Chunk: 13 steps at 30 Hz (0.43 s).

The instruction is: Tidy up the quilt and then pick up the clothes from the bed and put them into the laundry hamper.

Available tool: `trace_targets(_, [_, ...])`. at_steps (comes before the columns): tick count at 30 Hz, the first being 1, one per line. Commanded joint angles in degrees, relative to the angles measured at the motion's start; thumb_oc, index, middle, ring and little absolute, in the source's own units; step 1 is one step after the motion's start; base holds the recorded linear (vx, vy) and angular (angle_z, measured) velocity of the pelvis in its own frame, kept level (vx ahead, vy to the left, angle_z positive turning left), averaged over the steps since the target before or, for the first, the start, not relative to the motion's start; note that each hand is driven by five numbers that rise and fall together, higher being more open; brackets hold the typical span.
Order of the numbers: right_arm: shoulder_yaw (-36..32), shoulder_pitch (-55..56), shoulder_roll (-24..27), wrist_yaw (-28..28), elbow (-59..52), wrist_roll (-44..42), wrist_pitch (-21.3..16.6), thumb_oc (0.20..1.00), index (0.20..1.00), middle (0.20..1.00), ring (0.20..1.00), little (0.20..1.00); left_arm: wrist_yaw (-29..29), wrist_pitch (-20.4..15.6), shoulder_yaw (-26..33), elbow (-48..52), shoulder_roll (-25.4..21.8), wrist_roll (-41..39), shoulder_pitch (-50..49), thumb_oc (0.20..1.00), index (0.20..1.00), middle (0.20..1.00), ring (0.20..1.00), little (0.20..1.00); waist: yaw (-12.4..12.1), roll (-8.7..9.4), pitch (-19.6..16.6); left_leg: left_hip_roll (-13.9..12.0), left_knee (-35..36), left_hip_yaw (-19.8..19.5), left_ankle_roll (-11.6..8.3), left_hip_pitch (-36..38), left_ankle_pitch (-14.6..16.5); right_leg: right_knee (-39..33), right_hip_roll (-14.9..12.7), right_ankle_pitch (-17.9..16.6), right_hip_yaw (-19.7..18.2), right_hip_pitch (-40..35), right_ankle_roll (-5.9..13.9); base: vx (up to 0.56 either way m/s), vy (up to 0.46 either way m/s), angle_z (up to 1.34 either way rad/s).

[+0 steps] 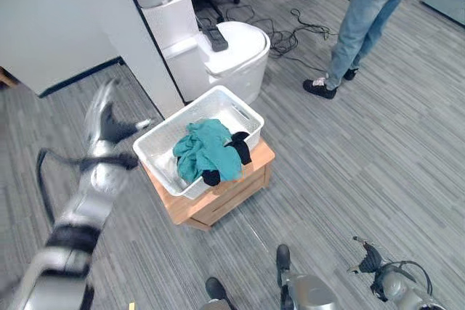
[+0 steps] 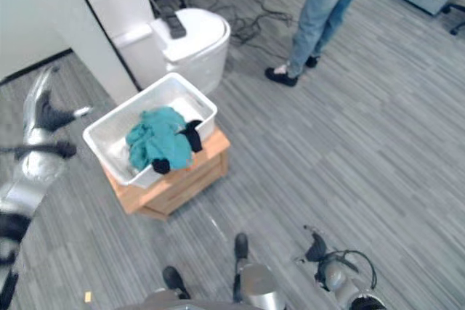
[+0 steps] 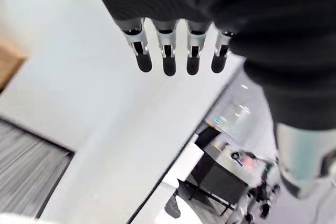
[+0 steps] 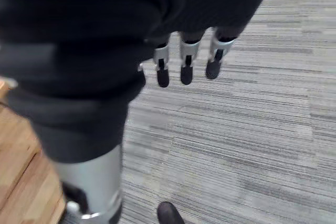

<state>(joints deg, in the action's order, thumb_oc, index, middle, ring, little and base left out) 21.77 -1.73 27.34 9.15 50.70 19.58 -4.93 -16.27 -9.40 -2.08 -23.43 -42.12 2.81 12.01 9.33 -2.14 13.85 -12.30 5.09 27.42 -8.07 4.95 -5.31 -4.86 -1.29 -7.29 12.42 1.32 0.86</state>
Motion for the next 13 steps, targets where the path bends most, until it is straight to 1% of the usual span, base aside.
trace_targets(1, [-0.4, -2.5, -1.8, -1.8, 2.5, -3.7, 0.7, 1.0, 1.0, 1.0, 1.0, 1.0, 6.0, -0.8, -0.1, -7.8, 5.0, -7.4, -5.2, 1.0, 1.0, 1.0, 1.0, 1.0, -1.9, 0.48, -4.4, -3.7, -0.1, -1.9, -4.18, 3.0, 1.3, -0.1, -6.7, 6.3, 0.1, -2.0, 8.29, 0.03, 0.064, 0.15])
trace_targets(2, [-0.3, -2.5, -1.7, -1.8, 2.5, -3.7, 0.7, 1.0, 1.0, 1.0, 1.0, 1.0, 6.0, -0.9, 0.0, -7.8, 5.1, -7.5, -5.4, 1.0, 1.0, 1.0, 1.0, 1.0, -1.8, 0.41, -4.5, -3.7, -0.1, -1.9, -4.17, 3.1, 1.3, -0.1, -6.7, 6.3, 0.2, -2.0, 8.31, 0.02, 0.058, 0.09])
trace_targets(3, [-0.5, -3.7, -2.2, -2.1, 2.1, -4.0, 0.8, 1.0, 1.0, 1.0, 1.0, 1.0, 8.2, -0.6, 0.7, -14.7, 9.9, -12.4, -9.3, 1.0, 1.0, 1.0, 1.0, 1.0, -2.4, 0.6, -5.0, -3.4, -0.1, -2.2, -3.79, 3.5, 1.5, -0.1, -6.9, 6.4, 0.3, -2.7, 8.2, 0.02, 0.04, 0.08])
trace_targets(4, [-0.5, -3.6, -2.1, -2.1, 2.1, -4.0, 0.8, 1.0, 1.0, 1.0, 1.0, 1.0, 8.3, -0.7, 0.7, -14.9, 9.9, -12.4, -9.3, 1.0, 1.0, 1.0, 1.0, 1.0, -2.3, 0.56, -5.0, -3.4, -0.1, -2.3, -3.78, 3.5, 1.5, -0.1, -7.0, 6.4, 0.4, -2.8, 8.22, 0.02, 0.097, 0.13])
trace_targets(5, [-0.6, -4.5, -2.8, -2.4, 2.3, -3.8, 0.6, 1.0, 1.0, 1.0, 1.0, 1.0, 9.7, 0.1, 0.3, -21.0, 13.3, -11.4, -12.8, 1.0, 1.0, 1.0, 1.0, 1.0, -2.9, 0.66, -5.4, -3.1, -0.1, -2.6, -3.38, 3.8, 1.9, -0.1, -7.3, 6.4, 0.7, -3.4, 8.27, 0.0, 0.084, 0.16])
trace_targets(6, [-0.5, -5.0, -3.5, -2.4, 2.5, -3.9, 0.6, 1.0, 1.0, 1.0, 1.0, 1.0, 9.8, 0.6, 0.1, -24.3, 15.2, -11.0, -14.2, 1.0, 1.0, 1.0, 1.0, 1.0, -3.2, 0.76, -5.6, -2.9, -0.1, -2.8, -3.2, 3.9, 2.0, -0.1, -7.5, 6.3, 0.8, -3.7, 8.31, 0.0, 0.085, 0.11])
trace_targets(7, [-0.5, -5.0, -3.4, -2.4, 2.5, -3.9, 0.6, 1.0, 1.0, 1.0, 1.0, 1.0, 9.8, 0.5, 0.1, -24.4, 15.2, -11.0, -14.2, 1.0, 1.0, 1.0, 1.0, 1.0, -3.2, 0.73, -5.6, -2.8, -0.1, -2.8, -3.18, 3.9, 2.1, -0.1, -7.5, 6.3, 0.8, -3.7, 8.33, 0.01, 0.082, 0.12])
trace_targets(8, [-0.4, -5.9, -4.6, -2.2, 3.8, -4.0, 0.6, 1.0, 1.0, 1.0, 1.0, 1.0, 9.6, 1.3, -0.1, -31.4, 18.2, -9.8, -15.7, 1.0, 1.0, 1.0, 1.0, 1.0, -3.8, 0.95, -6.0, -2.5, -0.1, -3.1, -2.87, 3.9, 2.3, -0.1, -7.8, 6.3, 1.1, -3.9, 8.34, -0.06, 0.067, 0.08])
trace_targets(9, [-0.1, -6.2, -5.3, -2.2, 4.7, -3.9, 0.6, 1.0, 1.0, 1.0, 1.0, 1.0, 9.5, 1.5, 0.1, -34.7, 19.7, -9.4, -16.2, 1.0, 1.0, 1.0, 1.0, 1.0, -4.2, 1.18, -6.0, -2.4, -0.1, -2.7, -2.26, 3.4, 1.4, -0.1, -8.0, 5.4, 1.5, -3.6, 7.87, -0.06, 0.09, 0.04])
trace_targets(12, [-0.6, -6.8, -7.1, -1.6, 8.8, -5.1, 1.0, 1.0, 1.0, 1.0, 1.0, 1.0, 9.1, 2.8, 0.4, -43.4, 23.0, -9.1, -16.9, 1.0, 1.0, 1.0, 1.0, 1.0, -5.0, 1.75, -6.4, -2.0, -0.1, -3.4, -1.83, 3.2, 1.9, -0.1, -8.5, 5.3, 2.2, -4.1, 7.99, -0.02, 0.062, 0.1])
trace_targets(13, [-1.3, -7.0, -7.8, -1.4, 10.4, -6.0, 1.2, 1.0, 1.0, 1.0, 1.0, 1.0, 9.0, 3.0, 0.4, -44.9, 23.8, -9.0, -17.1, 1.0, 1.0, 1.0, 1.0, 1.0, -5.2, 1.92, -6.5, -1.8, -0.1, -3.6, -1.67, 3.2, 2.0, -0.1, -8.6, 5.3, 2.4, -4.2, 8.04, 0.0, 0.078, 0.17])
